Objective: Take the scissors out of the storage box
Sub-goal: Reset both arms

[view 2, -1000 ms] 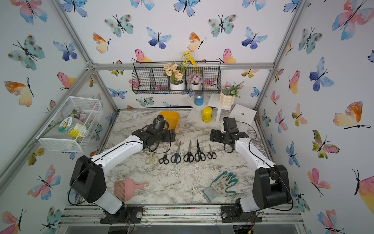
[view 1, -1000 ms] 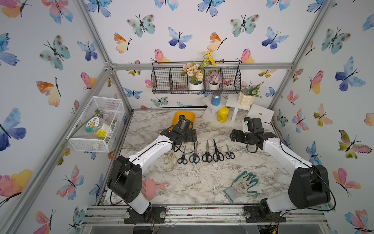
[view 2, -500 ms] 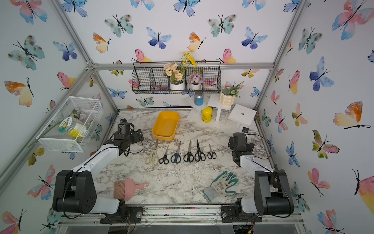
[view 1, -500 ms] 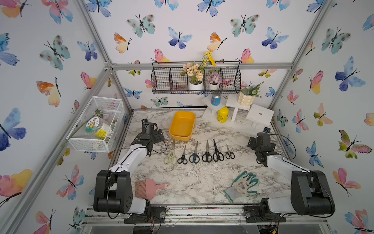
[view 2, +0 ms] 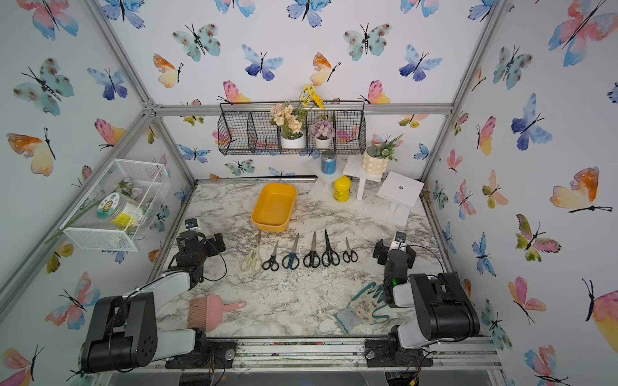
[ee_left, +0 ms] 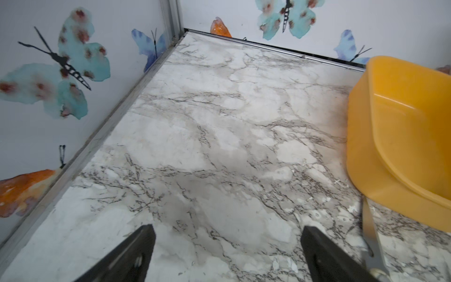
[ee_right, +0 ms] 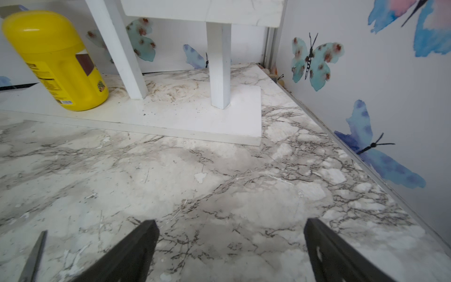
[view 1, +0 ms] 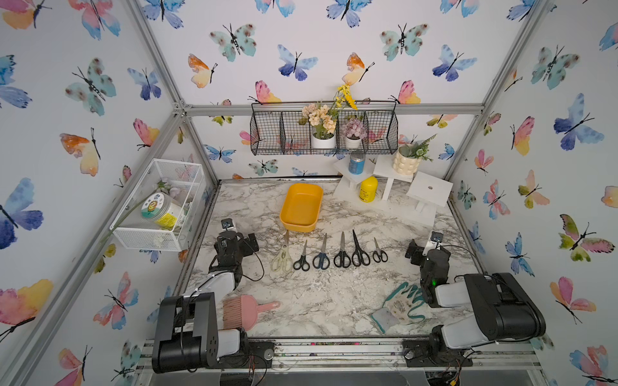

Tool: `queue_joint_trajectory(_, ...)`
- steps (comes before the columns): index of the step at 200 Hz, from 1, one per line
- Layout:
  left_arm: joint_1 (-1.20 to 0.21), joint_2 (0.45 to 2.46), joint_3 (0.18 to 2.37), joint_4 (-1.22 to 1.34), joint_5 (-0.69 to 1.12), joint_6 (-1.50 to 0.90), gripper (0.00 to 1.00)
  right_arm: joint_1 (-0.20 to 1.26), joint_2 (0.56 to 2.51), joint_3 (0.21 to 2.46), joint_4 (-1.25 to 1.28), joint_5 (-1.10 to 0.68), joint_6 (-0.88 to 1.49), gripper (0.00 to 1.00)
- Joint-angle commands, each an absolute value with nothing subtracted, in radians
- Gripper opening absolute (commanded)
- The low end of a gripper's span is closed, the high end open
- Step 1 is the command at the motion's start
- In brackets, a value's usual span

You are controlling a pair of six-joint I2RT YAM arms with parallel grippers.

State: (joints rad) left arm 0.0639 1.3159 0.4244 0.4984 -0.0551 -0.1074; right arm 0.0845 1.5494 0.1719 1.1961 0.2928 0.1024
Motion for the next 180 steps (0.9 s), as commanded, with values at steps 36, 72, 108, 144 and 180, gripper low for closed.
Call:
queue_joint_trajectory(36,0.048,1.362,0.261,0.952,0.045,-0.046,0.99,0.069,1.584,0.174,1.365,0.212,0.069,0.99)
queue_joint_trajectory(72,-0.004,1.399,0.235,1.015,0.019,0.002,0.99,0.072,1.586,0.229,1.260,0.221,0.063,0.99)
queue_joint_trajectory(108,-0.005,1.411,0.216,1.060,0.023,0.005,0.99,0.072,1.569,0.239,1.213,0.221,0.068,0.99)
queue_joint_trajectory(144,-0.005,1.410,0.213,1.065,0.021,0.006,0.99,0.072,1.563,0.240,1.196,0.222,0.071,0.99)
queue_joint_trajectory(180,-0.006,1.410,0.212,1.066,0.021,0.006,0.99,0.072,1.563,0.240,1.199,0.221,0.071,0.99)
